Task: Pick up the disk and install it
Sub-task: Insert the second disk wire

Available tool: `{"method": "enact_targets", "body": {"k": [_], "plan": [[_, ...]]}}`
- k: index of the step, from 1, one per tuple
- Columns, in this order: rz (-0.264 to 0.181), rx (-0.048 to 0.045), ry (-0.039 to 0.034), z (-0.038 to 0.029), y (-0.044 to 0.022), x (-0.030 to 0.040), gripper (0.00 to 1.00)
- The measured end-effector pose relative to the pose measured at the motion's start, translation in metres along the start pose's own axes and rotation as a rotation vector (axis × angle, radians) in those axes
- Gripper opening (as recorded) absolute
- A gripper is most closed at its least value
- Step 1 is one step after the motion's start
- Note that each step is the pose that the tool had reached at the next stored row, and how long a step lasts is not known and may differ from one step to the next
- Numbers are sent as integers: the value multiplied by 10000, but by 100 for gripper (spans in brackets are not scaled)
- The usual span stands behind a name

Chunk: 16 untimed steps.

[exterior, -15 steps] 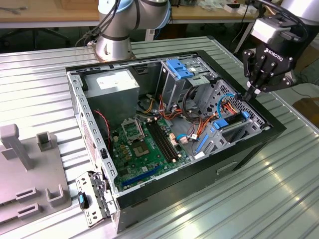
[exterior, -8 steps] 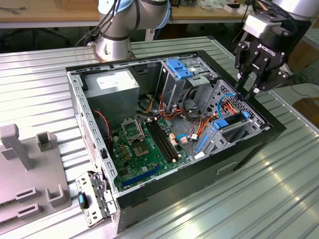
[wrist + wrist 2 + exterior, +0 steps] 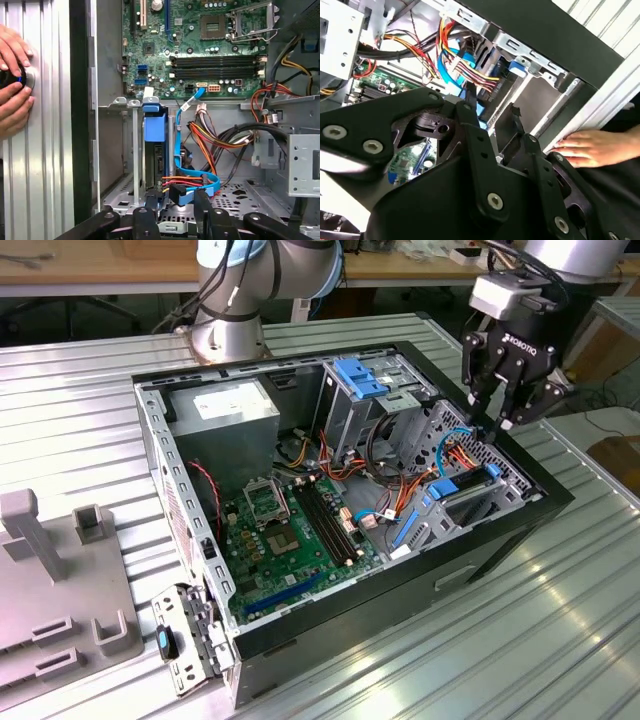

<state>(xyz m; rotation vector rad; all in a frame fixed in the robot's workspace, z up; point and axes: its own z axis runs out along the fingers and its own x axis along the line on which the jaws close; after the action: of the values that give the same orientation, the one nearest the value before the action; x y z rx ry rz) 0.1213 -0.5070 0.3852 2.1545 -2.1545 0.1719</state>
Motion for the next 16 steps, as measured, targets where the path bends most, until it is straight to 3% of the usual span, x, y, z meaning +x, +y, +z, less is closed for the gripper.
{"method": "enact_targets", "body": {"k": [1,2,3,4,8,10,11,12,13,14,15,16], "plan": [[-3,0,183,10,1,-35,42],[-10,1,634,5,1,-76,42],[-15,1,958,4,1,-89,42],[-18,2,1208,4,3,-92,42],[-26,-24,1256,32,8,-121,42],[-44,-117,1286,63,11,-167,42],[-63,-200,1346,68,11,-186,42],[-71,-237,1440,68,11,-198,42],[-74,-254,1596,67,12,-213,42],[-76,-259,1820,62,10,-247,42],[-84,-275,1994,55,0,-319,42],[-87,-296,1995,57,-8,-327,42]]}}
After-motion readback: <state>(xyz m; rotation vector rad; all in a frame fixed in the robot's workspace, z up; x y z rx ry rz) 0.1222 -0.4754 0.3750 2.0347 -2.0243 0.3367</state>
